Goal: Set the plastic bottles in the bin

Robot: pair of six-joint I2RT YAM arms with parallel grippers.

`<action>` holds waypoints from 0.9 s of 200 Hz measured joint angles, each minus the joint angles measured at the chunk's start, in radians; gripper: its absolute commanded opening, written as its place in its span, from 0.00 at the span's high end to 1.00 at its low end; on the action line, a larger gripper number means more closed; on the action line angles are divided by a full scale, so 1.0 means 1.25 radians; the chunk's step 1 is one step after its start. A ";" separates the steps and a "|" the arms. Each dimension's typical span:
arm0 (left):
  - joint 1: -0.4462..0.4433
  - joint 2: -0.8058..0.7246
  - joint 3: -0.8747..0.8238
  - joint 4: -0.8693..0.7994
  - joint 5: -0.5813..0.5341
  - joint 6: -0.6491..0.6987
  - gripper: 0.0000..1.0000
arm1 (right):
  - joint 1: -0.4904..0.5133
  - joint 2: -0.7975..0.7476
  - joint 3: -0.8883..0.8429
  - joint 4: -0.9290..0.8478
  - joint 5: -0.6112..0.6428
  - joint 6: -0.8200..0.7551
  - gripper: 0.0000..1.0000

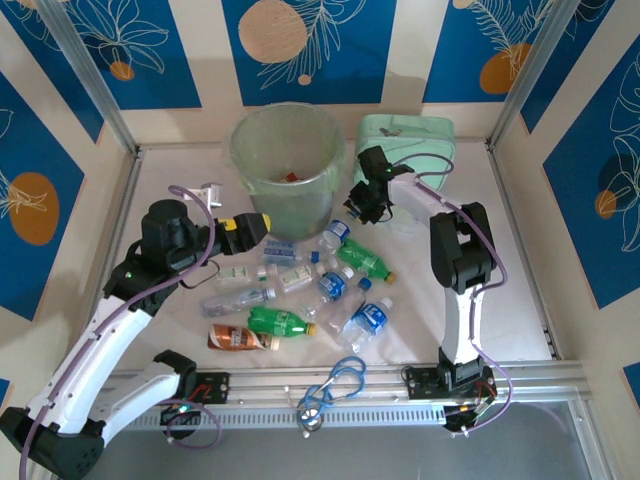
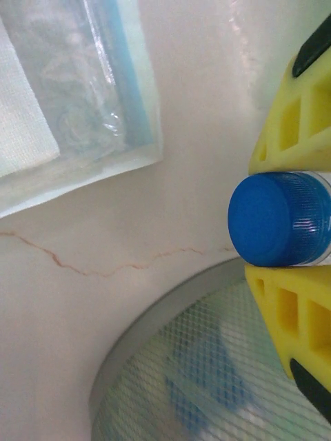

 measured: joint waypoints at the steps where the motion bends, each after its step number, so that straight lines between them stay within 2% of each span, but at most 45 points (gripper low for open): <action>1: 0.000 0.000 0.000 0.000 0.000 0.001 0.03 | 0.000 -0.001 -0.001 0.000 0.000 0.001 0.70; 81: 0.000 0.007 0.023 -0.007 0.008 0.025 0.00 | 0.002 -0.219 -0.166 0.042 0.016 -0.011 0.70; 128: -0.008 0.070 0.045 0.031 0.082 0.003 0.00 | 0.034 -0.438 -0.255 0.040 0.016 -0.043 0.69; 180: -0.135 0.167 0.058 0.117 0.168 -0.020 0.00 | 0.087 -0.665 -0.254 0.019 0.005 -0.058 0.66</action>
